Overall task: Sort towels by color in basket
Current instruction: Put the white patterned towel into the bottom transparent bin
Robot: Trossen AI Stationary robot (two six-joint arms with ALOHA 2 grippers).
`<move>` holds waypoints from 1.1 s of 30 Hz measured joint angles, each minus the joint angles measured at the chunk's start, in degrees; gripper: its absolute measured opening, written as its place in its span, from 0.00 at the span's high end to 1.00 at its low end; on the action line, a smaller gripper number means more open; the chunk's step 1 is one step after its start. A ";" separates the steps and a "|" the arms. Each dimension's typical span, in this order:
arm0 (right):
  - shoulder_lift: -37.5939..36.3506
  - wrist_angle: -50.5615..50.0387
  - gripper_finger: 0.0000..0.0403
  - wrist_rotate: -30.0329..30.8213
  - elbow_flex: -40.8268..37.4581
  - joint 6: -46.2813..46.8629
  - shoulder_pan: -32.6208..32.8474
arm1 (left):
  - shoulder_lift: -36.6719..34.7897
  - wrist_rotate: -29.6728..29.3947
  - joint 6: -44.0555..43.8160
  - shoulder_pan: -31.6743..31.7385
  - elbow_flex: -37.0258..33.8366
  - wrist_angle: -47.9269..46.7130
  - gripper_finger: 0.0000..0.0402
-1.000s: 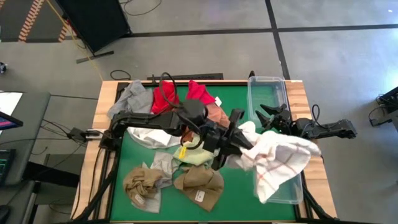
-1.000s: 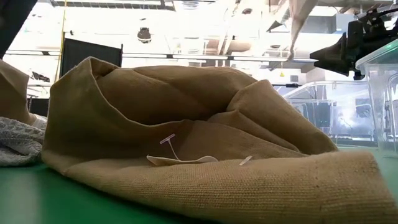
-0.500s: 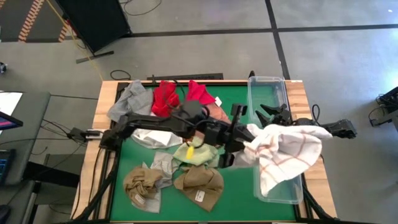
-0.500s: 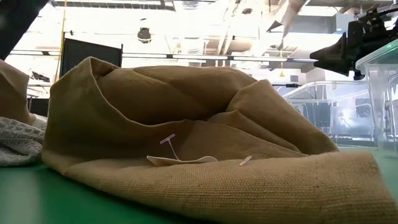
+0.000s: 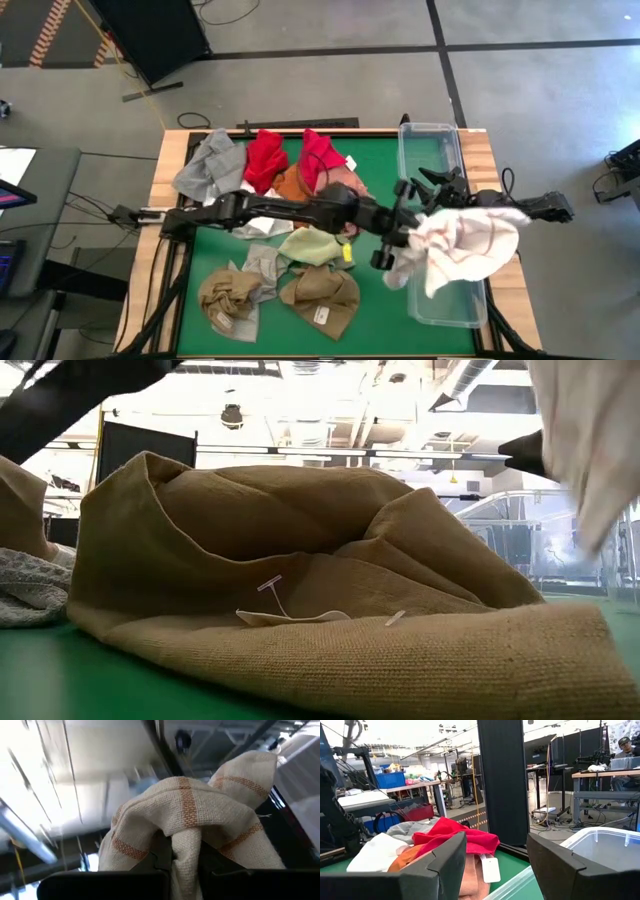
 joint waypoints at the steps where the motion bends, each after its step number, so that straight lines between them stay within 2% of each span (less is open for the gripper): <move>1: 0.00 0.02 0.41 0.01 0.00 0.00 -0.02 | 1.15 0.12 -0.52 0.00 -0.04 -0.66 0.95; 4: 0.00 0.02 0.41 0.00 0.00 0.00 0.00 | 4.08 0.50 -1.89 0.00 -0.13 -3.78 0.95; 7: 0.00 0.02 0.41 -0.02 0.00 0.00 0.00 | 4.96 0.91 -0.72 0.00 -0.15 -11.56 0.93; 11: 0.00 0.02 0.41 0.01 0.00 0.00 0.00 | 4.61 1.25 5.92 -0.19 -0.13 -25.34 0.92; 19: 0.00 0.02 0.41 0.01 0.00 0.00 0.00 | 4.49 -0.47 15.39 -0.74 -0.11 -45.22 0.89; 24: 0.00 0.02 0.41 0.00 0.00 0.00 0.00 | 4.51 -2.40 17.74 -0.70 -0.11 -47.52 0.77; 33: 0.00 0.02 0.41 0.01 0.01 0.00 0.00 | 3.63 -2.38 15.49 -0.63 0.02 -49.32 0.44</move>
